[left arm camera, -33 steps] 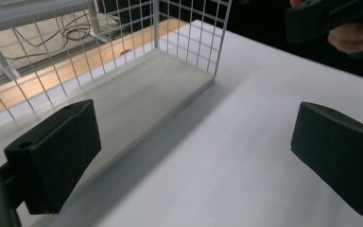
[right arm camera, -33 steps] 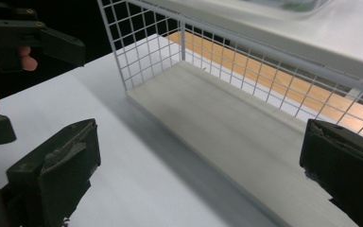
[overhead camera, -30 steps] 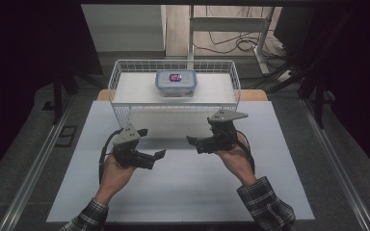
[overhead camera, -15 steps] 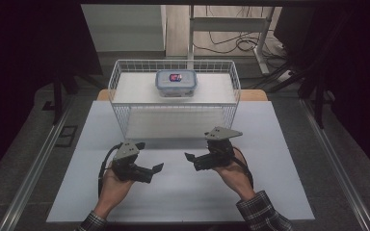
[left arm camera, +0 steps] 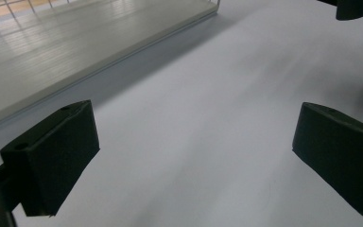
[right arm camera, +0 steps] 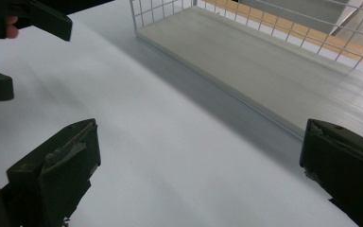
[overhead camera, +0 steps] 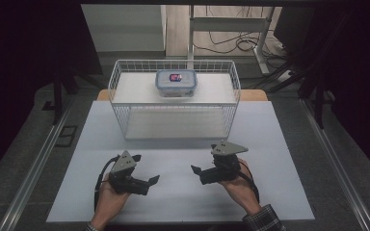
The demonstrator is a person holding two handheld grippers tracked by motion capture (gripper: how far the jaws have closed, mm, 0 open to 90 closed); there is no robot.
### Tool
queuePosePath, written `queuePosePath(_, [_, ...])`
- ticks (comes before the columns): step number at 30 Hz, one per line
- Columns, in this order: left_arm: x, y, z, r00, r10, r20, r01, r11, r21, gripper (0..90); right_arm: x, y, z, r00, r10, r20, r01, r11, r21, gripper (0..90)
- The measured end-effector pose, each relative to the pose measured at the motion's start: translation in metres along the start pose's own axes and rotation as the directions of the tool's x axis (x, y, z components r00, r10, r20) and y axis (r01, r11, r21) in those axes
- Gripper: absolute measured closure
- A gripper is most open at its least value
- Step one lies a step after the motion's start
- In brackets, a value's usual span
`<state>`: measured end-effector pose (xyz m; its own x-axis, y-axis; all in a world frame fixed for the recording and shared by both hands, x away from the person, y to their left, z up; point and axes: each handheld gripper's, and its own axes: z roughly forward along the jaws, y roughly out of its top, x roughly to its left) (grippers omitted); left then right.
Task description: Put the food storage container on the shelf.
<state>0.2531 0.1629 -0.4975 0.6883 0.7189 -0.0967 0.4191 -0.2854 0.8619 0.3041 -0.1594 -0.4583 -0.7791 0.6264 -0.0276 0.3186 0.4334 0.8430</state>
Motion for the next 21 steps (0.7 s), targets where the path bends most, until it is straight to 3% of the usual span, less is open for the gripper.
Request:
queuePosePath(12, [-0.001,-0.018,-0.020,0.9993,-0.027,-0.026,0.027,0.9996,0.007,1.1,0.005,-0.013,-0.018,1.0000,-0.003,0.007,0.003,1.000,0.023,0.0])
queuePosePath(21, [0.006,-0.035,-0.041,0.9959,-0.035,-0.083,0.038,0.9988,0.031,2.0,-0.006,-0.032,-0.042,0.9979,0.025,0.060,-0.027,0.999,0.019,0.0])
